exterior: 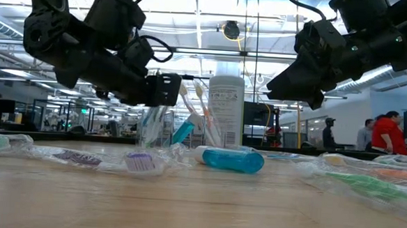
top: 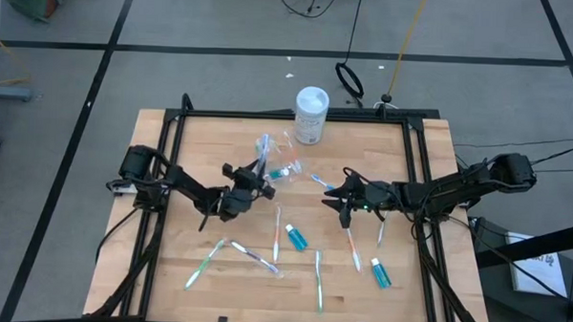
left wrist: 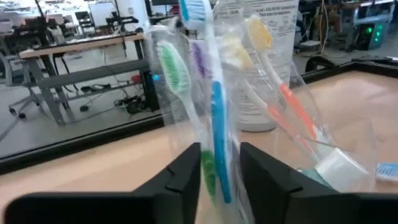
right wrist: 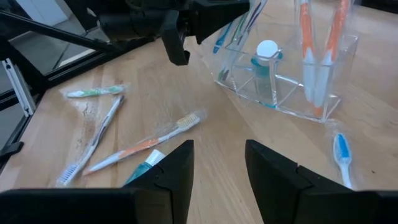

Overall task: Pick & Place toothbrushing station
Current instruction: Put the blue toothbrush into the transparent organizer

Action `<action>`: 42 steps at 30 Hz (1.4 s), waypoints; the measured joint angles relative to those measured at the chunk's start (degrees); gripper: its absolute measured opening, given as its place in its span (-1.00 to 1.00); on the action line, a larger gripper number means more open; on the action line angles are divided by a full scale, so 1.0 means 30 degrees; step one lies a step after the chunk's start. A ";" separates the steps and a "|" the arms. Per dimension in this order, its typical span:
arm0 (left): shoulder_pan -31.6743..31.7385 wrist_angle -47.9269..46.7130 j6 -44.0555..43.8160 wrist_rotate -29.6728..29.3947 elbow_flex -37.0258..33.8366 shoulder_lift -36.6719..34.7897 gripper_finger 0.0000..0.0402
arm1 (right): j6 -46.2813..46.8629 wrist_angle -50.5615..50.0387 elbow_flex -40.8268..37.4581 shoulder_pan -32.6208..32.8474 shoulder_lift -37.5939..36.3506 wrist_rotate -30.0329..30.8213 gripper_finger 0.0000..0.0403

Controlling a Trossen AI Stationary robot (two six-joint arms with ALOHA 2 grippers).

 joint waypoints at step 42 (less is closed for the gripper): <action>0.6524 -2.0696 0.2707 1.7386 1.0651 -0.3103 -0.18 | -0.4908 0.0402 -0.0007 -0.2557 0.0000 -0.0015 -0.33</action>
